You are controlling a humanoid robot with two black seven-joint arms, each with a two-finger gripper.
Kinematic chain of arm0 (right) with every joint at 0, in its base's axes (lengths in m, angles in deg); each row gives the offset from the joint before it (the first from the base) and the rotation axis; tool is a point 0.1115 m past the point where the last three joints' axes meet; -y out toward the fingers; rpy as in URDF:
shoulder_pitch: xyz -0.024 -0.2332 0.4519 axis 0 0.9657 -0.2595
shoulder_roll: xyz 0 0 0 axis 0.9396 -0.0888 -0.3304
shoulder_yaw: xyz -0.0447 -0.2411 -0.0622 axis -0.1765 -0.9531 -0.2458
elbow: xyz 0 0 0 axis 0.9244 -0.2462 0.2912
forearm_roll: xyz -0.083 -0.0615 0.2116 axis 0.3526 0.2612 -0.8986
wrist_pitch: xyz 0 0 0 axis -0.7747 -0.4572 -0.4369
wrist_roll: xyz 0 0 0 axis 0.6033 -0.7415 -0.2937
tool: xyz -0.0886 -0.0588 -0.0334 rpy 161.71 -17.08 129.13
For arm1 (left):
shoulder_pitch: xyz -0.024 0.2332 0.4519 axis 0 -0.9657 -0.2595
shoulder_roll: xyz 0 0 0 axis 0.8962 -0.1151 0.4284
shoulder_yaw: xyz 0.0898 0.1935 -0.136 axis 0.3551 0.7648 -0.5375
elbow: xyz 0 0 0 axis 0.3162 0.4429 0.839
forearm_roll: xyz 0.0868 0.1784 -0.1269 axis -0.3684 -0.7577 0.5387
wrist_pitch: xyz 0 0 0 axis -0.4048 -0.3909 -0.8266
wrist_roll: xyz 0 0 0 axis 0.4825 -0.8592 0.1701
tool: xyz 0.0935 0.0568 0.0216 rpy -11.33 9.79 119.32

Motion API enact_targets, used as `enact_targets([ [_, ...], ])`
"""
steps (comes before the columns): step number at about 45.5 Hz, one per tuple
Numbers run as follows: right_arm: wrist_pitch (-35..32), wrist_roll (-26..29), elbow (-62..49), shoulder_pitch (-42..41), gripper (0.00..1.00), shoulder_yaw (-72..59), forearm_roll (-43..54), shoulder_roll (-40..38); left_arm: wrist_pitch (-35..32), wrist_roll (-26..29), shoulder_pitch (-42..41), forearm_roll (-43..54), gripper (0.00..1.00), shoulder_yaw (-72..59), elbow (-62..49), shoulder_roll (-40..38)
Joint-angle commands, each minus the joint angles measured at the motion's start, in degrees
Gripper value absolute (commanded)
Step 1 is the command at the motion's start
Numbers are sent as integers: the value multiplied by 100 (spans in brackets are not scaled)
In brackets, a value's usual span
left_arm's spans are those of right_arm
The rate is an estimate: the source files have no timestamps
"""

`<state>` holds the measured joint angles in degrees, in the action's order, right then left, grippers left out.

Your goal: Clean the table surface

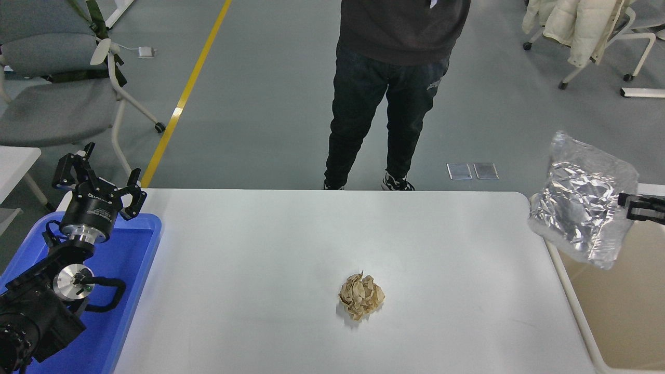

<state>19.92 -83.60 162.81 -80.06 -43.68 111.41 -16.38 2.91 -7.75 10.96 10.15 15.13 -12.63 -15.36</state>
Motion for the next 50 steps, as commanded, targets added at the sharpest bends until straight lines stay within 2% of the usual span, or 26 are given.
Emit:
enact_targets([
  [1,477,-66,-1084,792,0,11,-999,202,-4,0,-2,0,100,0,-4,0],
  [9,794,-66,-1971,1390,0,64,-1913,764,-13,0,-2,0,100,0,5,0],
  [15,838,-66,-2604,1627,0,64,-2827,1256,-13,0,-2,0,100,0,5,0],
  [22,865,-65,-3474,1909,0,73,-3451,2012,-13,0,-2,0,100,0,5,8],
  [38,759,-92,-6366,2639,0,618,-3786,3998,-13,0,-2,0,100,0,-4,0],
  [50,786,-57,-7166,2727,0,609,-4278,4746,-13,0,-2,0,100,0,-4,0],
])
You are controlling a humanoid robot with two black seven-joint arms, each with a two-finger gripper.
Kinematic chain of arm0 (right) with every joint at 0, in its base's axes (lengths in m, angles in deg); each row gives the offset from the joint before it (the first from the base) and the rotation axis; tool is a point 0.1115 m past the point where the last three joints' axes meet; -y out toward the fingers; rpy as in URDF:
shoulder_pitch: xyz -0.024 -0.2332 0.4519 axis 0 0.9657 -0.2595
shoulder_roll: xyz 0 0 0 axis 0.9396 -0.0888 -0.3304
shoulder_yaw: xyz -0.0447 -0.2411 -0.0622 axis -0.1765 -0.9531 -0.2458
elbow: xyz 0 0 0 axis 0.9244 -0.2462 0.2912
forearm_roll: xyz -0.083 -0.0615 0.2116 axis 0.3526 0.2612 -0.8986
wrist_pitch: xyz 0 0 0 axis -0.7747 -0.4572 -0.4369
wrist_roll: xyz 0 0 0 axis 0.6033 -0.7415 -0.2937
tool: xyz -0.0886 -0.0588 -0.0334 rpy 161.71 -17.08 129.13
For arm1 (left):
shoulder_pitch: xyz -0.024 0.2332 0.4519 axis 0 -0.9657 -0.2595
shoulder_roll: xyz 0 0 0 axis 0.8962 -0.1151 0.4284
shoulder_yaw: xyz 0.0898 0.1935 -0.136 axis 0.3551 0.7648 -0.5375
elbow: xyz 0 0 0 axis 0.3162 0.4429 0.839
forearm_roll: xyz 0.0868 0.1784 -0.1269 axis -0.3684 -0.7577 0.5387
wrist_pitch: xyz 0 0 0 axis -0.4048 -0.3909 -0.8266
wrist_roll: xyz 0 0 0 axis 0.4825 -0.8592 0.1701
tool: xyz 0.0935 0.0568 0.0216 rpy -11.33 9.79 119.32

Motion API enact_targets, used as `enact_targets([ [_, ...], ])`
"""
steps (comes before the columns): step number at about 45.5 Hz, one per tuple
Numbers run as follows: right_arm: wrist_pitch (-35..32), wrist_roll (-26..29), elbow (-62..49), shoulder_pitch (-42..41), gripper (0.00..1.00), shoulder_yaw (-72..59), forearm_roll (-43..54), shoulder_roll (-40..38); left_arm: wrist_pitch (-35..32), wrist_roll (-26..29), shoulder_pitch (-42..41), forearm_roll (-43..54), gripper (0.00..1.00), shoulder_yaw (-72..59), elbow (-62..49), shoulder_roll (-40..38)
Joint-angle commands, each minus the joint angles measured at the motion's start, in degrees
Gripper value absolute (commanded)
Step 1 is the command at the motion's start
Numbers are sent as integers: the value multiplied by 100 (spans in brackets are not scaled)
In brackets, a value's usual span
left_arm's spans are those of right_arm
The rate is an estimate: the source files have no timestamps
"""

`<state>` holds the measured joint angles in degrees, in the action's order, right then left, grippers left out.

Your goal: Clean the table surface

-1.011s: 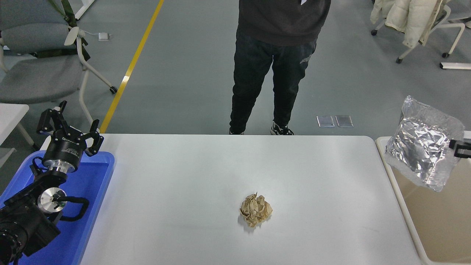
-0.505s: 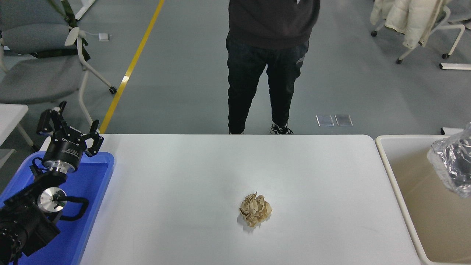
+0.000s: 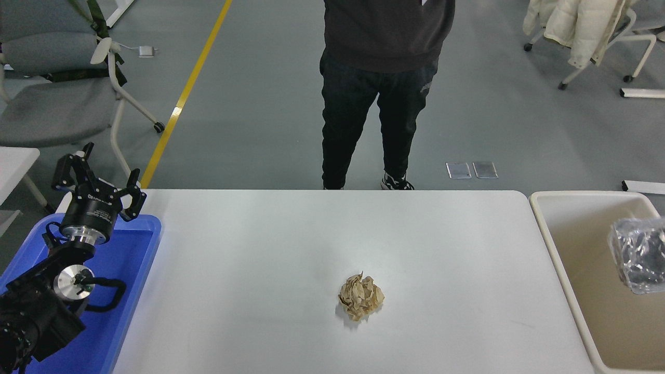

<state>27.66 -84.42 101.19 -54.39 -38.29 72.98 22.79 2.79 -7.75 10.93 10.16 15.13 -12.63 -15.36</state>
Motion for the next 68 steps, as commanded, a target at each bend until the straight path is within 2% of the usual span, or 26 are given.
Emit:
enact_targets([
  [1,11,25,-1065,160,0,70,-470,899,-1,0,1,-1,100,0,-4,0],
  [16,187,69,-1417,160,0,150,-655,1506,-1,0,1,-1,100,0,-4,0],
  [45,336,148,-1435,89,0,123,-690,1498,-1,0,1,-1,100,0,4,0],
  [46,336,148,-1435,81,16,106,-690,1498,-1,0,1,-1,100,0,-4,0],
  [47,336,148,-1435,72,41,71,-690,1498,-1,0,1,-1,100,0,-4,0],
  [48,328,131,-1426,72,73,53,-690,1489,-1,0,1,-1,100,0,-4,0],
  [49,284,131,-1426,72,100,44,-690,1472,-1,0,1,-1,100,0,-4,0],
  [68,257,122,-1426,-34,100,114,-690,1428,-1,0,1,-1,100,0,-4,0],
])
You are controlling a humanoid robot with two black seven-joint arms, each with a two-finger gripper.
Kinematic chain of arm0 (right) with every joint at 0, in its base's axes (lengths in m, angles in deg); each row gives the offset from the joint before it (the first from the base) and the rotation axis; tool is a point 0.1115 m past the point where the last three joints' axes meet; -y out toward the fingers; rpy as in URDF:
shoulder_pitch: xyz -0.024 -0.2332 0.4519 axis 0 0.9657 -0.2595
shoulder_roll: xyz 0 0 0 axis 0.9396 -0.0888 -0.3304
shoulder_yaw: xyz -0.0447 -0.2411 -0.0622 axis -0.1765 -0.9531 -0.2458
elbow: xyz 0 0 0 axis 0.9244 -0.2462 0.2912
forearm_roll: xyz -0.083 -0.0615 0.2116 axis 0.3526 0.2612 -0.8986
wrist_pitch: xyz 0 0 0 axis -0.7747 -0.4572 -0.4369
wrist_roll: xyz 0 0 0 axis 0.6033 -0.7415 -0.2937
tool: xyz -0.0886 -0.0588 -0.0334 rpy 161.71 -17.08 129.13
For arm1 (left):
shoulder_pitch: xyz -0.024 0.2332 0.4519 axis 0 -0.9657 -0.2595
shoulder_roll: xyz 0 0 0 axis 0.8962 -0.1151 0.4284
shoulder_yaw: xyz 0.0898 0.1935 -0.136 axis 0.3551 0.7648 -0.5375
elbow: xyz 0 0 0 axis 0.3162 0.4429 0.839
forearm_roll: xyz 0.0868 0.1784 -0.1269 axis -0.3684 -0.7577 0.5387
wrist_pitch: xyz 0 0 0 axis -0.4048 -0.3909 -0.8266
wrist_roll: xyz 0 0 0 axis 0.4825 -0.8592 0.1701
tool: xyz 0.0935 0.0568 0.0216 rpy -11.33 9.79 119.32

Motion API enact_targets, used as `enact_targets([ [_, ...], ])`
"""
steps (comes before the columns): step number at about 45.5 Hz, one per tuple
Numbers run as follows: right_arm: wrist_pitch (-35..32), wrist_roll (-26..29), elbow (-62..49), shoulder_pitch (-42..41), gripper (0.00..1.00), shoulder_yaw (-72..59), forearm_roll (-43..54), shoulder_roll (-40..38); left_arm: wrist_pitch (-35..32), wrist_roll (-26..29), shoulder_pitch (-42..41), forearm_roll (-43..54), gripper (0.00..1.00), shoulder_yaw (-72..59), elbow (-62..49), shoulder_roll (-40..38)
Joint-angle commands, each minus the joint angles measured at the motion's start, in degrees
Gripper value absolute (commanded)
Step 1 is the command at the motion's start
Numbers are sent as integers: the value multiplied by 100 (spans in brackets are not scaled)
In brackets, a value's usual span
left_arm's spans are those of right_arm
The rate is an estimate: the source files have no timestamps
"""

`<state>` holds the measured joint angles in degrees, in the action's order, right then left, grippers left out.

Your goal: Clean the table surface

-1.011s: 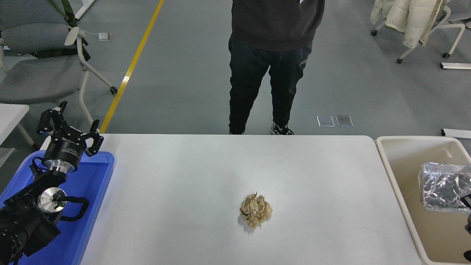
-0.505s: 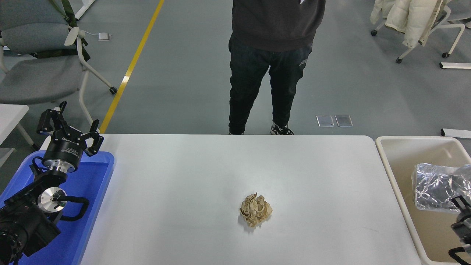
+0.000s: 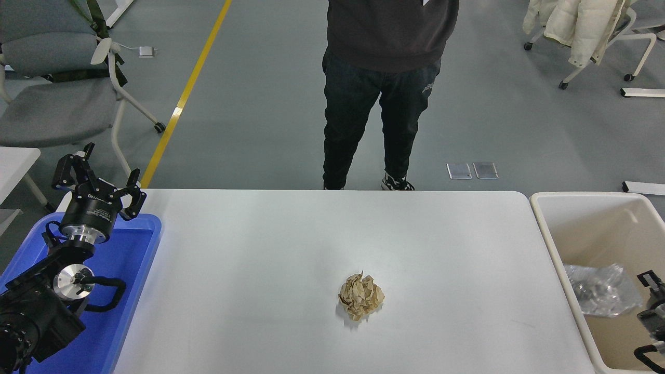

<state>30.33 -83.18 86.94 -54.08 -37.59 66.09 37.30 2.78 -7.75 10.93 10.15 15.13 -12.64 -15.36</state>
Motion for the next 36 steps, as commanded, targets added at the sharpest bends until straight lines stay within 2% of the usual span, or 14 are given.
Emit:
enact_targets([
  [1,-10,-3,-2,-65,100,53,-2,-24,0,0,0,0,100,0,-3,0],
  [8,-27,-3,77,-118,100,289,-28,-147,0,0,0,0,100,0,-3,0],
  [16,-45,-29,410,-232,100,1782,-45,-445,0,0,0,0,100,0,6,0],
  [23,-62,-81,1859,-74,100,3425,-45,-946,0,0,0,0,100,0,-3,0],
  [29,-97,-617,3196,558,100,4648,51,-1298,0,0,0,9,100,0,6,0],
  [31,-246,-793,3723,761,100,5044,51,-1351,0,0,0,0,100,0,6,0],
  [36,-878,-802,4374,1147,100,5799,-45,-1342,0,0,0,0,100,0,-3,0],
])
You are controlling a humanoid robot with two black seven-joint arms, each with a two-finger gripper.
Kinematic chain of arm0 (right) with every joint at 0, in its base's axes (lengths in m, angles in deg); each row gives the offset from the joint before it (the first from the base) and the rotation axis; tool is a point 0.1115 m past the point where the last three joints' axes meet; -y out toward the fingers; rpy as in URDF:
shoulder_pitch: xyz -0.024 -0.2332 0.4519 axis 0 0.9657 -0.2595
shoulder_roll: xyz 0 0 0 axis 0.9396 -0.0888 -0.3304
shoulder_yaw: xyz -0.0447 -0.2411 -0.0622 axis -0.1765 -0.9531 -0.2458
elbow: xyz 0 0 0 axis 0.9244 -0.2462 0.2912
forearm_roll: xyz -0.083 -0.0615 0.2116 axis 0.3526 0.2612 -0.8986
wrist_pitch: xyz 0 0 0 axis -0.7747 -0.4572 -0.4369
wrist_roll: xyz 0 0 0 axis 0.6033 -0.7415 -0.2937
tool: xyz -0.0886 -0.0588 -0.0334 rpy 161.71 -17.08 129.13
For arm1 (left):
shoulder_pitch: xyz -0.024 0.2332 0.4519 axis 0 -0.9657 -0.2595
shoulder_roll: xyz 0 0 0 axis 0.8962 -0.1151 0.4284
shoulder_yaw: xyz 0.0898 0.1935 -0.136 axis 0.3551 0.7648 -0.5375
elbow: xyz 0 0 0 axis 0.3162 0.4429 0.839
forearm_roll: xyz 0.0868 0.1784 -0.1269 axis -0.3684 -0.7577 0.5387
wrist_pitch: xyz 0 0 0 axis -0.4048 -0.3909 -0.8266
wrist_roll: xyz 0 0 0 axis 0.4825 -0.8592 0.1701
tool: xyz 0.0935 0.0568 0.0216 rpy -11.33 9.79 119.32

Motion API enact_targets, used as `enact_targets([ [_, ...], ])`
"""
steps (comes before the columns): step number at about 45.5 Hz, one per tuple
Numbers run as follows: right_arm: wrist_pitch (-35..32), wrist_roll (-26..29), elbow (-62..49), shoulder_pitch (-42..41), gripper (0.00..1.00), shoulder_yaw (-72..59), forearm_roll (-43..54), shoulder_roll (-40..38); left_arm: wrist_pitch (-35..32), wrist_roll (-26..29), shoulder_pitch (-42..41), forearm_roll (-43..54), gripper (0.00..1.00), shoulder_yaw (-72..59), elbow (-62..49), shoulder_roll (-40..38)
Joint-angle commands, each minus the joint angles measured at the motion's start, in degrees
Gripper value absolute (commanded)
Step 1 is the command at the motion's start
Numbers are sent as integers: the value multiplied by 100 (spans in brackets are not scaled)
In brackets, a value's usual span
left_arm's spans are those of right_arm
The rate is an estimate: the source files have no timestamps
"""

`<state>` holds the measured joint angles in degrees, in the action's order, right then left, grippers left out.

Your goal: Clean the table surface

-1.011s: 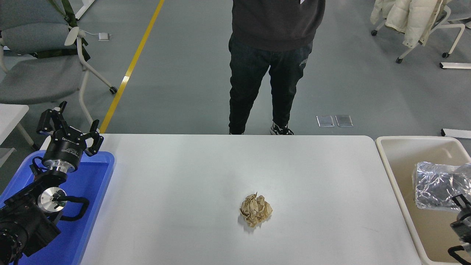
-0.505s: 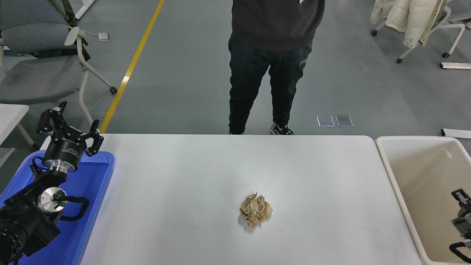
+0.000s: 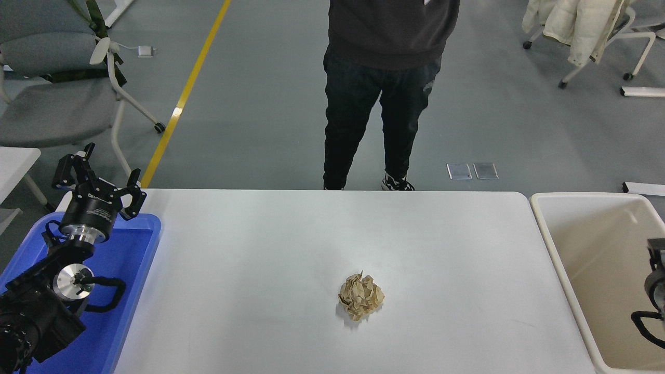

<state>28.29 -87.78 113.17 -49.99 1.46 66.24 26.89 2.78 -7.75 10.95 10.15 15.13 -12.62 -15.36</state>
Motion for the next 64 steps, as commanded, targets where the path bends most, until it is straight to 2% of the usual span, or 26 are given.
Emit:
enact_targets([
  [1,-867,-334,1839,835,100,2087,-60,-284,0,0,-1,0,100,0,-5,8],
  [6,-1633,-343,2489,1336,100,3028,-60,76,0,0,-1,0,100,0,4,0],
  [16,-1731,-474,2807,1530,100,3574,63,1104,0,0,-1,0,100,0,-5,0],
  [24,-1731,-1502,2676,1451,100,3548,616,1624,0,0,-1,0,100,0,-5,0],
  [30,-1731,-1968,2394,1267,100,3522,1065,1940,-9,0,-1,0,100,0,4,0],
  [49,-1617,-1960,2262,1065,100,3451,1039,2151,0,0,-1,0,100,0,-5,0],
  [54,-1205,-1881,2315,1038,100,3241,1021,2151,0,0,-1,0,100,0,-5,0],
  [60,-98,-1617,2455,828,100,2617,1004,2099,0,0,-1,0,100,0,-5,0],
  [64,352,-1074,2709,722,100,2318,995,2002,0,0,-1,0,100,0,-5,0],
])
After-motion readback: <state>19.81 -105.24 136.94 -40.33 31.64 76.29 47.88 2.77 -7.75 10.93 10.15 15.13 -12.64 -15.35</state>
